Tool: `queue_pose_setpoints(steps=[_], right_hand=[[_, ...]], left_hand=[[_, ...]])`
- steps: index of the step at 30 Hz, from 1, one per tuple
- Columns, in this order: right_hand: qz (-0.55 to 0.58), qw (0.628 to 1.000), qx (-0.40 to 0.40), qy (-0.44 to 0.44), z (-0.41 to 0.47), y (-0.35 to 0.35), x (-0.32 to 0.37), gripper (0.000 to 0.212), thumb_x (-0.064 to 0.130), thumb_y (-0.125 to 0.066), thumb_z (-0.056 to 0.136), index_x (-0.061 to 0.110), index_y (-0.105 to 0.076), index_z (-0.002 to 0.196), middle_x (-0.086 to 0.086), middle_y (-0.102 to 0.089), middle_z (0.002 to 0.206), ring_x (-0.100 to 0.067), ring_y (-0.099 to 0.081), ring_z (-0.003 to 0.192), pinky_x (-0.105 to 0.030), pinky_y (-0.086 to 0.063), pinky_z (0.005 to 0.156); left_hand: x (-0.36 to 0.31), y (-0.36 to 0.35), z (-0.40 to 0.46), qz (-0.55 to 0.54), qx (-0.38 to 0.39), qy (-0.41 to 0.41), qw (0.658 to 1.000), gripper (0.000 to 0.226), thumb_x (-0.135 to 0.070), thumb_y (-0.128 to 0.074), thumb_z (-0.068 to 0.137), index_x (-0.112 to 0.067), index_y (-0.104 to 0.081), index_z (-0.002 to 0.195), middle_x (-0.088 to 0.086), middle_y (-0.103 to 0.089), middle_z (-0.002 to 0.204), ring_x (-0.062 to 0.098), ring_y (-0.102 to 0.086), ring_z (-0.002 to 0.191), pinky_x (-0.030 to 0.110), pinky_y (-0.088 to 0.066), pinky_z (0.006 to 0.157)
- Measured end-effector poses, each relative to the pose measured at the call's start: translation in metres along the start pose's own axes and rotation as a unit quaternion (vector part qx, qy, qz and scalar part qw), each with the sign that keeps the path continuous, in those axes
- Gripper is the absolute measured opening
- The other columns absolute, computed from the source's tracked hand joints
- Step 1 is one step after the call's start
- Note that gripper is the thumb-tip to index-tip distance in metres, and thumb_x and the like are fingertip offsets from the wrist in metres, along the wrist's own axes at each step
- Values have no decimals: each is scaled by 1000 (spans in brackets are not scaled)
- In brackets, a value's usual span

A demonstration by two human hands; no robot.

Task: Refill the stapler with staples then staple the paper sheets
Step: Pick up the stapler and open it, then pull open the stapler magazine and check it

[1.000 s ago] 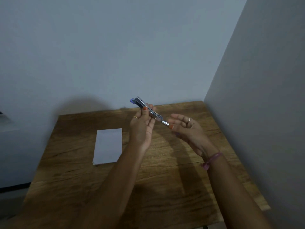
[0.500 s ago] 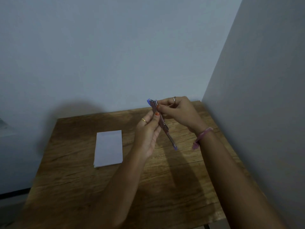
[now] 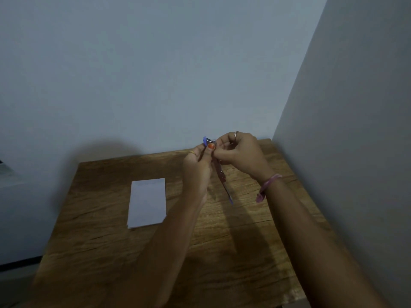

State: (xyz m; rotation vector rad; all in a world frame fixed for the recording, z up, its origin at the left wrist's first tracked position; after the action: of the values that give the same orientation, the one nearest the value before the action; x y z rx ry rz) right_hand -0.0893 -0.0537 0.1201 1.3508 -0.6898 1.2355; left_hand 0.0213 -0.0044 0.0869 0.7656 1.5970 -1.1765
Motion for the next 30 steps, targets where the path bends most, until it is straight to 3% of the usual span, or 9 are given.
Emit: queue_pose_setpoints(steps=[5, 7, 9, 13, 17, 19, 23, 27, 30], right_hand=[[14, 999, -43, 20, -5, -4, -7, 11, 16, -76, 70, 10, -69, 76, 5, -63, 62, -6, -60, 59, -28, -57, 63], [68, 995, -78, 9, -7, -1, -15, 19, 21, -74, 66, 6, -67, 76, 4, -60, 62, -9, -58, 62, -31, -57, 65], [154, 981, -118, -20, -8, 4, -29, 9, 12, -69, 73, 6, -66, 78, 1, -60, 64, -15, -61, 66, -41, -58, 69], [320, 936, -131, -68, -13, 12, -56, 11, -2, -59, 87, 4, -63, 78, -5, -69, 68, -13, -65, 56, -28, -57, 53], [390, 907, -117, -103, -16, 19, -71, 13, 3, -59, 91, 6, -65, 79, 0, -71, 71, -8, -69, 67, -18, -55, 60], [400, 905, -101, -107, -17, 22, -75, 16, 4, -58, 92, 9, -66, 78, -1, -73, 75, -10, -70, 72, -19, -56, 63], [413, 902, -50, -115, -20, 27, -76, 17, 4, -57, 92, 9, -68, 81, -3, -74, 78, -12, -72, 75, -19, -57, 64], [422, 898, 23, -126, -26, 23, -74, 20, 7, -61, 87, 14, -77, 79, -3, -75, 80, -13, -72, 77, -18, -57, 64], [401, 904, 66, -134, -31, 17, -72, 13, 13, -66, 77, 15, -78, 82, -5, -75, 82, -12, -72, 74, -18, -57, 62]], left_hand=[[9, -6, 4, 6, -34, -14, 999, 16, -23, -52, 97, -18, -68, 95, 7, -74, 98, 20, -70, 98, 43, -53, 93], [11, -3, 7, -15, -70, -12, 997, 18, -23, -51, 98, -18, -66, 90, 3, -72, 90, 21, -69, 95, 42, -54, 89], [12, 2, 11, -77, -92, 0, 993, 19, -22, -49, 99, -15, -63, 90, -1, -69, 86, 18, -69, 92, 39, -56, 85], [10, 7, 12, -195, -65, 5, 979, 15, -19, -50, 99, -12, -63, 98, -1, -70, 94, 16, -68, 101, 31, -56, 86], [17, 9, -6, -262, -39, 22, 964, 16, -18, -54, 95, -15, -67, 88, 2, -74, 90, 17, -69, 100, 33, -51, 93], [25, 12, -17, -270, -26, 31, 962, 18, -30, -60, 88, -17, -70, 82, 5, -74, 92, 19, -69, 102, 35, -49, 96], [49, 20, -30, -345, -8, 125, 930, 41, -46, -55, 89, -8, -63, 102, 10, -73, 97, 24, -70, 100, 34, -57, 84], [66, 18, -41, -297, 73, 282, 909, 44, -37, -64, 82, 0, -64, 107, 21, -70, 100, 27, -71, 85, 33, -61, 74], [68, 9, -48, -316, 157, 347, 869, 43, -32, -66, 84, 4, -67, 106, 22, -68, 98, 25, -71, 78, 31, -61, 70]])
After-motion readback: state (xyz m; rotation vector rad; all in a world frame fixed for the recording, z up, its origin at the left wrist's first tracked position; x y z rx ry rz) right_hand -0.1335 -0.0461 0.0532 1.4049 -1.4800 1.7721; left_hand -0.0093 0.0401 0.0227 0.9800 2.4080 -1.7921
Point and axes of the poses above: each hand's wrist, its own z-axis towards the middle knuckle, its own y-axis out of the back of the hand, x = y × z, the point moved 4 cm from there along z, towards the middle knuckle
